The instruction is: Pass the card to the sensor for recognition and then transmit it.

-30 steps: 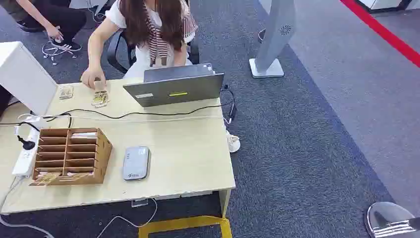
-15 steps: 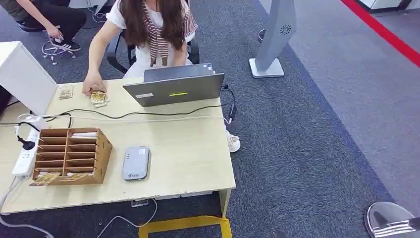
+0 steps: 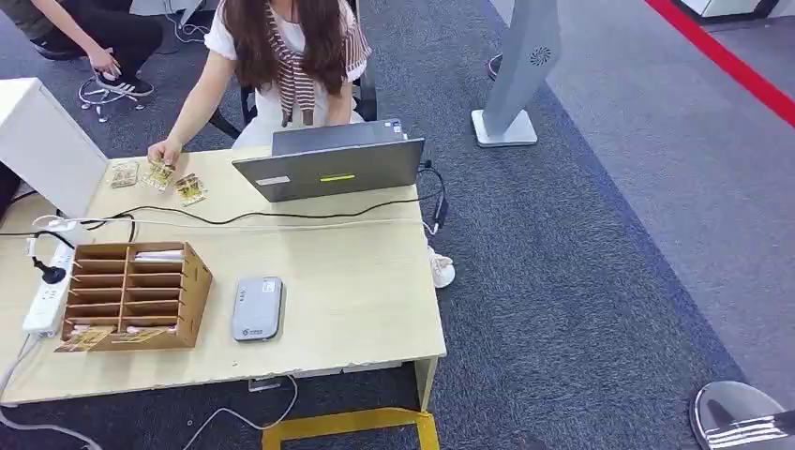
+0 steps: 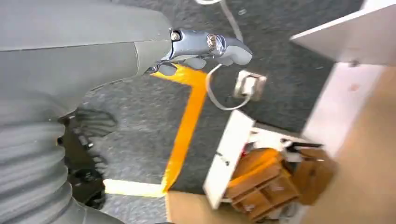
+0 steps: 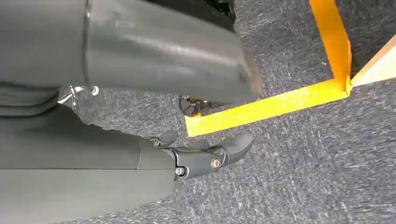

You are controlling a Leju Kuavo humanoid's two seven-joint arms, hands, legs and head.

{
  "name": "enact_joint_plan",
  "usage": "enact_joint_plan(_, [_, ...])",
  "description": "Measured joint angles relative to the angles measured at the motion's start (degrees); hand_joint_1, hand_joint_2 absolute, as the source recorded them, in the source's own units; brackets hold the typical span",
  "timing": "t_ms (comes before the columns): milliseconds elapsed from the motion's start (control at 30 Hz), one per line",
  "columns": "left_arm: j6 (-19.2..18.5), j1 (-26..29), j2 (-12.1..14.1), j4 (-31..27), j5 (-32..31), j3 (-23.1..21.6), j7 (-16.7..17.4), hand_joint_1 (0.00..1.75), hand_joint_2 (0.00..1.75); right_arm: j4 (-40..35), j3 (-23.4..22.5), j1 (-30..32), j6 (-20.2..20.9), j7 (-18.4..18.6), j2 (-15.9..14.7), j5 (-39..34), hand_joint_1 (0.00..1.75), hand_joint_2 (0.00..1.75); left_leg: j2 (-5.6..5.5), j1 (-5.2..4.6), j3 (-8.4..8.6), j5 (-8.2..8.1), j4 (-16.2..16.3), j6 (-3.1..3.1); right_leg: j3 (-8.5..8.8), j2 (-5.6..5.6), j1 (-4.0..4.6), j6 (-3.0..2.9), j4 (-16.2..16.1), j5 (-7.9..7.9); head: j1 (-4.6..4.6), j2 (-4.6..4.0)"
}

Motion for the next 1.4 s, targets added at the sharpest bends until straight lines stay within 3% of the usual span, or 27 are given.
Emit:
enact_joint_plan(200, [-0.7, 3.5, -2.5, -12.3, 0.0, -1.0, -1.1, 0.0, 1.75, 0.8, 0.0, 0.0, -1.2, 1.0, 0.6, -0.5, 0.0, 0.0, 0.0, 0.01, 0.0, 0.0, 0.0, 0.0, 0.0, -0.01, 0.0, 0.0, 0.0, 0.0, 0.02, 0.0])
enact_joint_plan(233, [-0.7, 4.1, -2.9, -14.1, 0.0, -1.3, -1.3, 0.0, 1.75, 0.9, 0.0, 0.0, -1.5, 1.1, 0.7, -0.5, 0.0, 1.75, 0.0, 0.01, 0.0, 0.0, 0.0, 0.0, 0.0, -0.01, 0.0, 0.0, 0.0, 0.0, 0.0, 0.0])
enact_joint_plan(600, [-1.6, 10.7, -6.6, -37.5, -0.6, -6.3, -4.2, 0.0, 1.75, 2.0, 0.3, -0.1, -3.8, 2.3, 2.2, -0.1, 0.0, 1.75, 0.0, 0.0, 0.01, 0.0, 0.0, 0.0, 0.0, 0.0, 0.0, 0.0, 0.0, 0.0, 0.0, 0.0])
enact_joint_plan(867, [0.6, 12.2, -6.9, -53.8, -2.3, -10.7, -6.5, 0.0, 1.75, 2.6, 1.9, -0.2, -5.9, 4.2, 3.1, 1.7, 0.0, 1.75, -0.01, 0.01, 0.0, 0.02, 0.0, -0.01, 0.02, -0.01, 0.0, -0.01, 0.0, 0.01, 0.02, 0.0])
enact_joint_plan(1000, [3.3, 11.3, -6.2, -55.8, -4.6, -12.0, -6.2, 0.0, 1.75, 2.7, 2.4, -0.1, -6.2, 4.9, 3.3, 2.5, 0.0, 1.75, 0.01, 0.03, 0.07, 0.03, 0.0, -0.02, -0.01, 0.02, 0.0, -0.02, 0.0, 0.02, -0.11, 0.0])
enact_joint_plan(1233, [10.1, 5.1, -2.9, -56.4, -13.7, -15.7, -1.5, 0.0, 1.75, 2.9, 3.9, -0.5, -6.2, 6.3, 3.6, 4.0, 0.0, 1.75, -0.01, 0.01, 0.06, 0.15, 0.0, -0.01, 0.01, -0.01, 0.0, -0.02, 0.0, 0.08, -0.02, 0.0])
enact_joint_plan(1400, [12.9, 0.3, -0.9, -54.5, -19.6, -18.0, 1.6, 0.0, 1.75, 3.0, 4.7, -0.6, -6.2, 7.0, 3.8, 4.9, 0.0, 1.75, -0.02, 0.0, 0.02, 0.24, 0.0, 0.03, -0.03, 0.0, 0.0, -0.05, 0.0, 0.18, -0.02, 0.0])
